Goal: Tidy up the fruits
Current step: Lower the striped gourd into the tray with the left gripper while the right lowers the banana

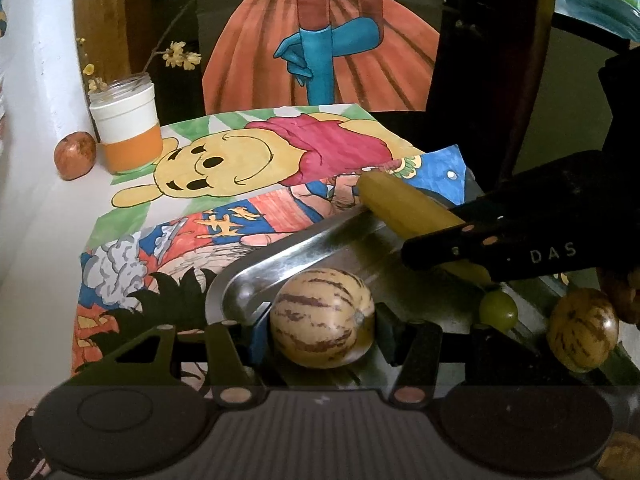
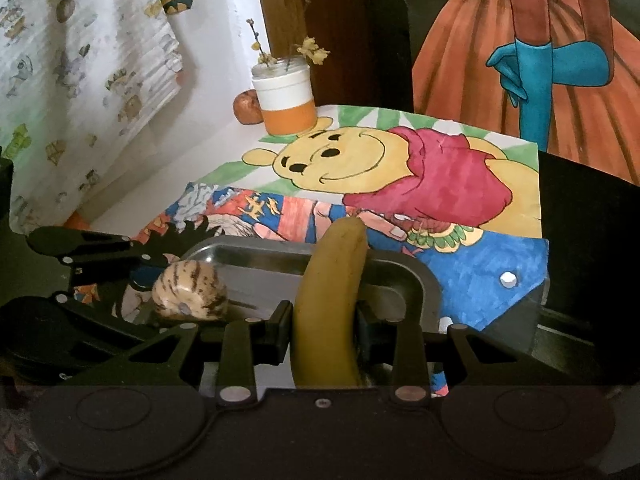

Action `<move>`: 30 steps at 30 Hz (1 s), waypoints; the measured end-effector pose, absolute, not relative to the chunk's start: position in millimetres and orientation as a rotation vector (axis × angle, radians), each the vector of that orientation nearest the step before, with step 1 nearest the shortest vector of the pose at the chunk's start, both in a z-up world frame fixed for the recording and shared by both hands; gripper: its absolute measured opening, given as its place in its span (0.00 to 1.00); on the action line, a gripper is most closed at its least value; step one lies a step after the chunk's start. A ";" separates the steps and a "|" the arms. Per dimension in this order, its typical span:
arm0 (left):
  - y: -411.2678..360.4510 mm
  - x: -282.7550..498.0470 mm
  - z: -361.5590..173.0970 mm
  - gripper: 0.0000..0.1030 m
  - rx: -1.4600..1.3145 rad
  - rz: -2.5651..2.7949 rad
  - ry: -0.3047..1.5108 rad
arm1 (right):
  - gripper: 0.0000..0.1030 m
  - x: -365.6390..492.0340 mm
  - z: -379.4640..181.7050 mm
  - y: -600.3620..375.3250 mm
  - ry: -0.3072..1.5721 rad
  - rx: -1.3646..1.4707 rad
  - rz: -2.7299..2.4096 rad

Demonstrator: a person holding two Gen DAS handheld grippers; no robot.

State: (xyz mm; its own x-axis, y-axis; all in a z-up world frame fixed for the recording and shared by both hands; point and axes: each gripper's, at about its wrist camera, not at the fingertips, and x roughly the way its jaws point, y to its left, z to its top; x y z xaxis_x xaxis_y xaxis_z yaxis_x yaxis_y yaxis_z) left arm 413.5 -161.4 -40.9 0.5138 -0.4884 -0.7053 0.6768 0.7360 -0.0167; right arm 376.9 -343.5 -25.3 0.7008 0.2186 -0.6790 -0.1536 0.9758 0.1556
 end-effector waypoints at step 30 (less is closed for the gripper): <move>-151.1 410.9 -30.2 0.70 0.292 -0.711 0.714 | 0.64 368.8 -19.7 -344.6 0.738 0.108 0.177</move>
State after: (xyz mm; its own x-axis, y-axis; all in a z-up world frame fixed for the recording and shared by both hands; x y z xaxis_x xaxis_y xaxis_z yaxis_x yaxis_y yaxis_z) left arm 410.9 -151.1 -30.2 0.5376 -0.4925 -0.6845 0.6822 0.7311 0.0099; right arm 368.8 -344.6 -19.7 0.7262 0.1981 -0.6584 -0.1221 0.9795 0.1601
